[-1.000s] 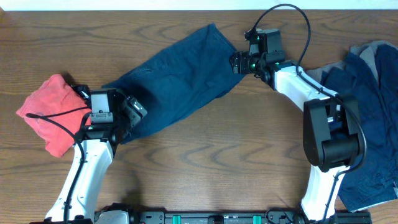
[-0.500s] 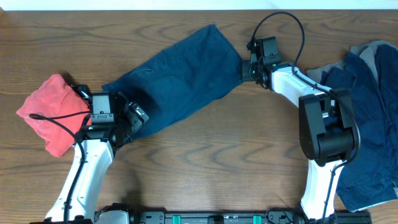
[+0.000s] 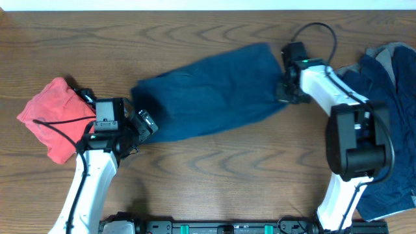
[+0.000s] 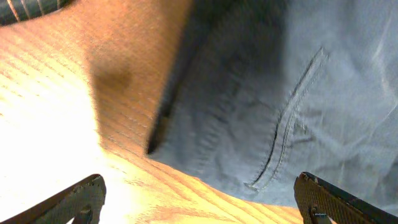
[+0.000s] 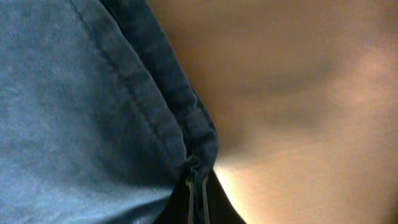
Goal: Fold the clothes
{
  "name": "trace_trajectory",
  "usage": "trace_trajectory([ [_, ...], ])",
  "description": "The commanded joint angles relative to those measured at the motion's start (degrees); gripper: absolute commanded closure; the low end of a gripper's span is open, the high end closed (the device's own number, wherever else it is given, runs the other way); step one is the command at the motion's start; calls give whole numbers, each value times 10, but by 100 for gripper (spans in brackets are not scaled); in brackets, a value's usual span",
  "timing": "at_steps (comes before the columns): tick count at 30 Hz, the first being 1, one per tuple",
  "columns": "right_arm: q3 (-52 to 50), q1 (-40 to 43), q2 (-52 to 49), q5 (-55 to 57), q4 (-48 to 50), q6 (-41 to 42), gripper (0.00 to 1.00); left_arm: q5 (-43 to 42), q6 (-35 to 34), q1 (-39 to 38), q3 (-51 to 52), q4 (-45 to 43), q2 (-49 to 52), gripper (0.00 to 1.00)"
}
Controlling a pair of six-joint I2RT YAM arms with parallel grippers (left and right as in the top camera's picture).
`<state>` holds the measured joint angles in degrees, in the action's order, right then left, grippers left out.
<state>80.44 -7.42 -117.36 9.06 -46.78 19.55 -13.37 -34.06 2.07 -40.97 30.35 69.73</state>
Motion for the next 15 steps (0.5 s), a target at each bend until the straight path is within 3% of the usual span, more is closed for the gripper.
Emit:
trace_trajectory([
  [1,-6,13,40,50,-40,18,99,-12,15,-2,-5,0,-14,2],
  [3,-6,14,48,49,-61,18,98,-12,15,-2,-5,-8,-12,2],
  [8,-6,14,75,49,-81,18,81,-46,44,-2,-5,-63,9,2],
  [10,-6,14,93,49,-82,18,63,-64,52,-2,-5,-93,28,2],
  [11,-6,14,104,49,-81,18,38,-69,52,-2,-5,-110,40,2],
  [12,-6,14,114,49,-80,18,32,-70,57,-2,-5,-123,51,2],
  [15,-6,14,151,49,-78,9,30,-70,75,-2,-5,-164,96,2],
])
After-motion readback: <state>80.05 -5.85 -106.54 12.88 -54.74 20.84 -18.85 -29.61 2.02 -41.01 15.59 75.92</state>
